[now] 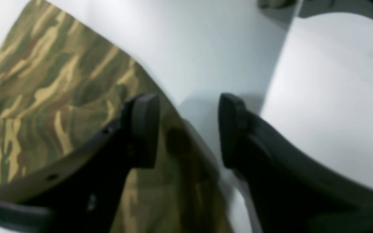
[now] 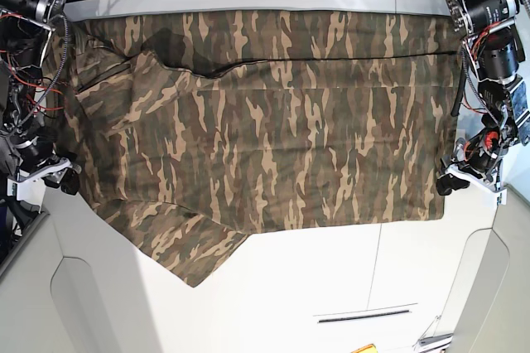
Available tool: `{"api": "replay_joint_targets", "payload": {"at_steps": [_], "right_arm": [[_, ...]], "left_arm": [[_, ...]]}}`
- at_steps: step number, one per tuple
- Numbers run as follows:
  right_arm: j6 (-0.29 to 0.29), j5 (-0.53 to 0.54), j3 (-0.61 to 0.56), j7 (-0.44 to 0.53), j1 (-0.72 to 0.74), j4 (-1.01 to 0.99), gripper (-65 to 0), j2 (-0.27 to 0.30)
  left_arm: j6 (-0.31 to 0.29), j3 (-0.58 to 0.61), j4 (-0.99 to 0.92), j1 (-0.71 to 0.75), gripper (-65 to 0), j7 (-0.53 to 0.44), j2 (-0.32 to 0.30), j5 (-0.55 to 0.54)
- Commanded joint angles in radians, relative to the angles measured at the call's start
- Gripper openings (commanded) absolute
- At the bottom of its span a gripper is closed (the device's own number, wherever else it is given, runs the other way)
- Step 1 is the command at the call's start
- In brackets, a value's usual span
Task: Fold the T-shirt properly
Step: 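Move both grippers to the shirt's hem corners and grasp them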
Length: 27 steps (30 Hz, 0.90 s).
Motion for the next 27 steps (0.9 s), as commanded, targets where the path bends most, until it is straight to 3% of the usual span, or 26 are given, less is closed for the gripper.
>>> {"api": "replay_joint_targets", "payload": {"at_steps": [1,10,18,20,25,27], "right_arm": [[0.000,0.001,0.003,0.003,0.021,0.001,-35.7,0.011],[0.001,-0.002,0.002,0.006,0.021,0.000,-35.7,-0.060],[0.020,-0.002,0.000,0.006,0.021,0.000,-36.2,-0.080],[0.020,-0.002,0.000,0.006,0.021,0.000,-41.3,-0.080],[0.020,-0.013,0.000,0.006,0.022,0.000,-62.8,-0.080],[0.020,-0.032,0.000,0.005,0.022,0.000,-65.0,-0.080]], "left_arm": [[0.001,0.005,0.008,-0.017,-31.9,0.004,-0.016,0.002],[0.001,0.013,0.008,-0.018,-31.9,0.004,0.018,0.002],[0.001,0.013,0.008,-0.019,-32.6,0.005,0.028,0.002],[0.000,0.013,0.008,-0.019,-38.4,0.005,0.028,0.002],[0.000,0.013,0.008,-0.019,-58.6,0.005,0.028,0.002],[0.000,0.013,0.008,-0.019,-65.0,0.005,0.028,0.002]]}}
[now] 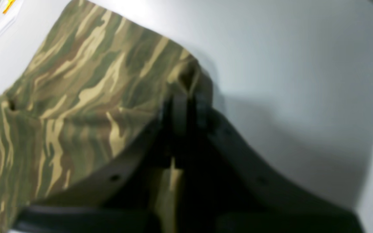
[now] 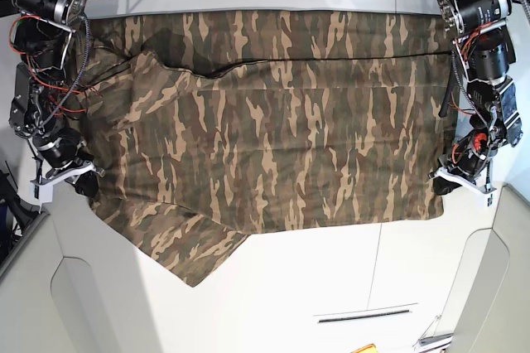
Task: Fold the T-shirt properly
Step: 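Move both grippers to the shirt's hem corners and grasp them, then fold the hem over toward the folded edge with both grippers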
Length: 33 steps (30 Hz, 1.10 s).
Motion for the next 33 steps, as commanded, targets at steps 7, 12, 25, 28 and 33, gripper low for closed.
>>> {"api": "replay_joint_targets", "payload": {"at_steps": [7,12,25,28,33], "right_arm": [[0.024,-0.001,-0.001,-0.078,0.014,0.036,-65.0,0.010],[0.024,0.101,-0.001,-0.233,0.013,0.126,-65.0,0.017],[0.026,0.348,-0.001,-0.602,-0.024,0.389,-65.0,0.077],[0.026,0.404,0.002,-0.638,-0.069,0.448,-65.0,0.101],[0.026,0.445,0.007,-0.646,-0.134,0.534,-65.0,0.136]], "left_arm": [[-0.073,0.000,0.016,-0.017,-65.0,0.045,-0.026,-0.032],[-0.093,0.000,0.085,-0.016,-65.0,0.126,-0.053,-0.119],[-0.124,-0.002,0.347,0.035,-65.0,0.336,-0.104,-0.247],[-0.123,-0.002,0.418,0.095,-65.0,0.338,-0.126,-0.257],[-0.113,-0.002,0.538,0.181,-65.0,0.339,-0.139,-0.257]]}}
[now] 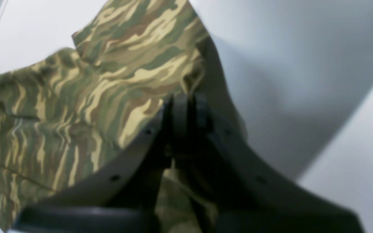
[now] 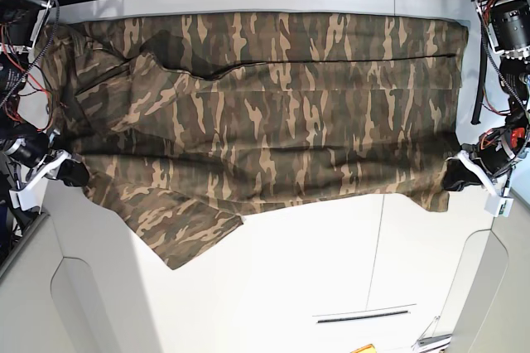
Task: Fold the T-shirt properly
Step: 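Fold the hem over toward the folded edge with both grippers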
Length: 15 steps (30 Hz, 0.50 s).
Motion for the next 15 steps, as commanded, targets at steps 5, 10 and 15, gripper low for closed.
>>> {"api": "replay_joint_targets", "payload": {"at_steps": [5,10,15], "right_arm": [[0.006,0.031,0.023,0.014,-0.051,0.101,-65.0,0.058],[0.006,0.066,0.048,-0.019,-0.104,0.175,-65.0,0.068],[0.007,0.145,0.115,-0.060,-0.166,0.232,-65.0,0.068]], "left_arm": [[-0.006,-0.043,0.128,0.068,-65.0,-0.013,-0.034,-0.014],[-0.006,-0.135,0.240,0.149,-65.0,-0.010,-0.033,-0.014],[-0.006,-0.195,0.345,0.257,-65.0,-0.006,-0.033,-0.015]]}}
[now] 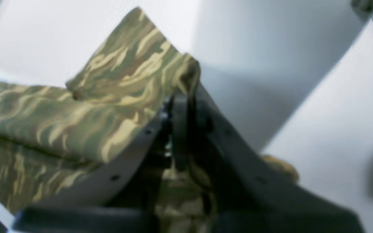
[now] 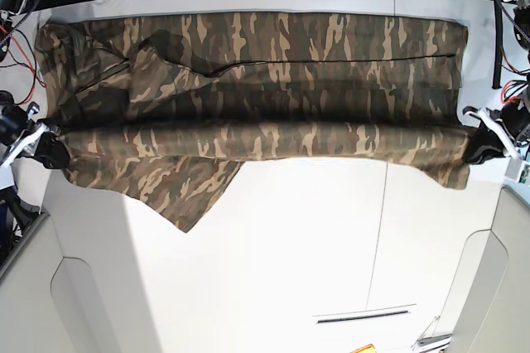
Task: Fold the T-shirt properly
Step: 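Fold the hem over toward the folded edge with both grippers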
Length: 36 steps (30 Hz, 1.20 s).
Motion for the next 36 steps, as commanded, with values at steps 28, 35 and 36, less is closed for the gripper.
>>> {"api": "replay_joint_targets", "payload": {"at_steps": [28,35,36], "right_arm": [[0.002,-0.017,0.118,0.133,-0.170,0.018,-30.1,-0.038],[-0.001,-0.084,0.128,0.241,-0.058,0.018,-30.1,-0.050],[-0.001,-0.103,0.128,0.244,-0.034,0.018,-30.1,-0.057]], "left_arm": [[-0.008,-0.010,0.133,0.218,-65.0,-0.007,0.066,0.021],[-0.011,-0.010,0.133,0.218,-65.0,-0.009,0.066,0.020],[-0.011,-0.010,0.133,0.218,-65.0,-0.011,0.066,0.021]]}}
